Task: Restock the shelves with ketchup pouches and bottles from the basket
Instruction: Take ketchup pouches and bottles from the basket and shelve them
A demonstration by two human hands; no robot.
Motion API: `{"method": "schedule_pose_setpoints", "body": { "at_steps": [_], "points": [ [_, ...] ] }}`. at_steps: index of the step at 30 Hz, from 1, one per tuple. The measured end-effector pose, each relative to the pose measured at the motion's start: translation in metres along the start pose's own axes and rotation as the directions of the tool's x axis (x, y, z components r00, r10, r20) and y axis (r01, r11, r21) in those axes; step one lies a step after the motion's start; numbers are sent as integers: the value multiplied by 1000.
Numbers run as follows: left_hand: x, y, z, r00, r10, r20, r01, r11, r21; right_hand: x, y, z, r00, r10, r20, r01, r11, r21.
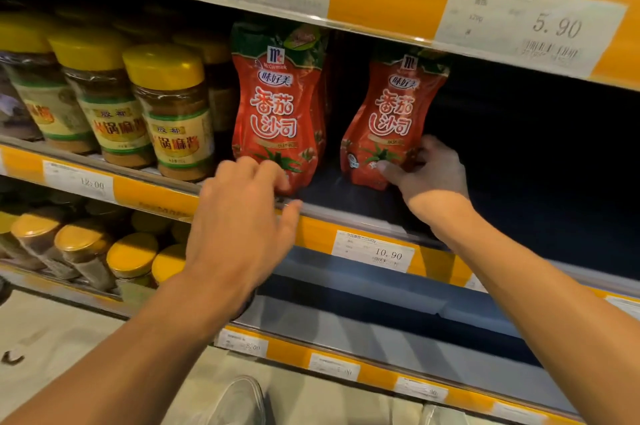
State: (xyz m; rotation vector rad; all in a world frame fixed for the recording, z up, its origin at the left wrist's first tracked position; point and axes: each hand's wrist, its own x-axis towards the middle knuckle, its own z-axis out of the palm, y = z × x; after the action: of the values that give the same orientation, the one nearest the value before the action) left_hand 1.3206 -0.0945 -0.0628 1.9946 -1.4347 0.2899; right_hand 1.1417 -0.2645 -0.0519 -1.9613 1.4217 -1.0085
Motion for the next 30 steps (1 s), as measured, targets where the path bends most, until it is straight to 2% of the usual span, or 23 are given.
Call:
{"method": "schedule_pose_setpoints", "body": {
  "at_steps": [2,4,11,20,30],
  "points": [
    [-4,2,7,987,130,97,-135,990,45,7,1,3,1000,-16,-5,16,1000,10],
    [-4,2,14,973,184,136,-196,977,84,14,1,5,1000,-30,-6,30,999,26],
    [-3,-8,22,952,276,132,-294,944,146,49,-6,15,999,-22,24,21,999,41],
    [-2,-8,26,960,250,127,-266,955,129,89,-7,41,1000,21,-2,-20,997,72],
    [-4,-12,30,960,265,88,-275,953,131,110,-8,59,999,5,46,-8,997,78]
  ]
}}
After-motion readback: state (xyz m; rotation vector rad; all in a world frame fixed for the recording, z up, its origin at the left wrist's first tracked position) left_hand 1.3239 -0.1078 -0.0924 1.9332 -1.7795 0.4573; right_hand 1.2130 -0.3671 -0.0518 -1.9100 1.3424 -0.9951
